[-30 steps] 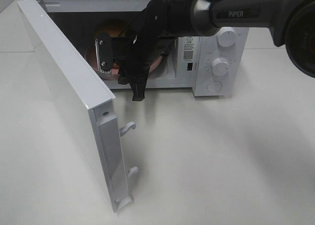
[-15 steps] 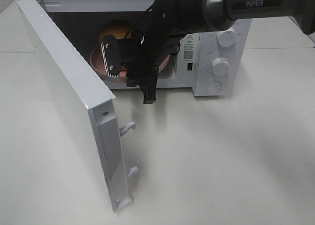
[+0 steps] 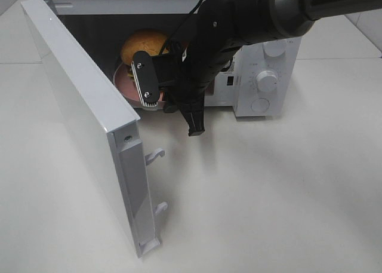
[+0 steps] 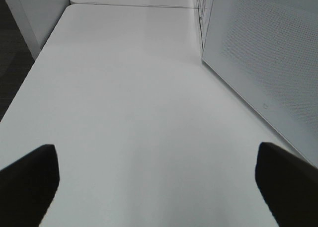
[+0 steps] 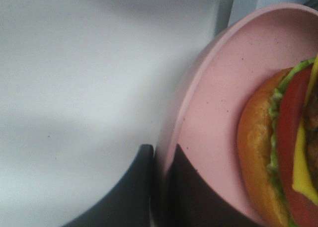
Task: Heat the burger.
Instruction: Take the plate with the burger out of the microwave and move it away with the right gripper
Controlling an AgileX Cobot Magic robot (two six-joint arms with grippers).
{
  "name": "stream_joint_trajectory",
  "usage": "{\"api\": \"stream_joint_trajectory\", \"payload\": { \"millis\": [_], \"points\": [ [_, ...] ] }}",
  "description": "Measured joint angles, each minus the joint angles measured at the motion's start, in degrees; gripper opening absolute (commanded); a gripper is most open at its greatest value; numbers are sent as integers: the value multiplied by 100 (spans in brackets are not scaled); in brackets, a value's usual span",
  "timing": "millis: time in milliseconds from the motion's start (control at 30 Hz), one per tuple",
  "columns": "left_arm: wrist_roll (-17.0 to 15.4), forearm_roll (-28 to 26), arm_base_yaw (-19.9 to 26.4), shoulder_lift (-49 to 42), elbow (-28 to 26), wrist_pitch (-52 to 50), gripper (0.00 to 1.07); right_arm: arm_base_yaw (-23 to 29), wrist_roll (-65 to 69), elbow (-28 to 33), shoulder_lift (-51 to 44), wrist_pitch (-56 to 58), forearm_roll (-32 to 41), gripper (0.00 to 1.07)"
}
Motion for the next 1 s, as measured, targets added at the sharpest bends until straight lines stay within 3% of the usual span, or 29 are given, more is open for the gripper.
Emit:
{"api": "stream_joint_trajectory", "payload": {
  "millis": [200, 267, 600, 1000],
  "points": [
    [0, 0, 0, 0, 0, 0, 100, 23, -63, 441, -309, -201, -29, 0],
    [0, 0, 0, 0, 0, 0, 100, 63, -132, 905, -619, -550, -29, 0],
    [0, 0, 0, 0, 0, 0, 100, 86, -189, 1925, -1352, -1043, -46, 0],
    [0, 0, 0, 0, 0, 0, 100, 143, -120, 2813, -2017, -1186, 0, 0]
  ]
}}
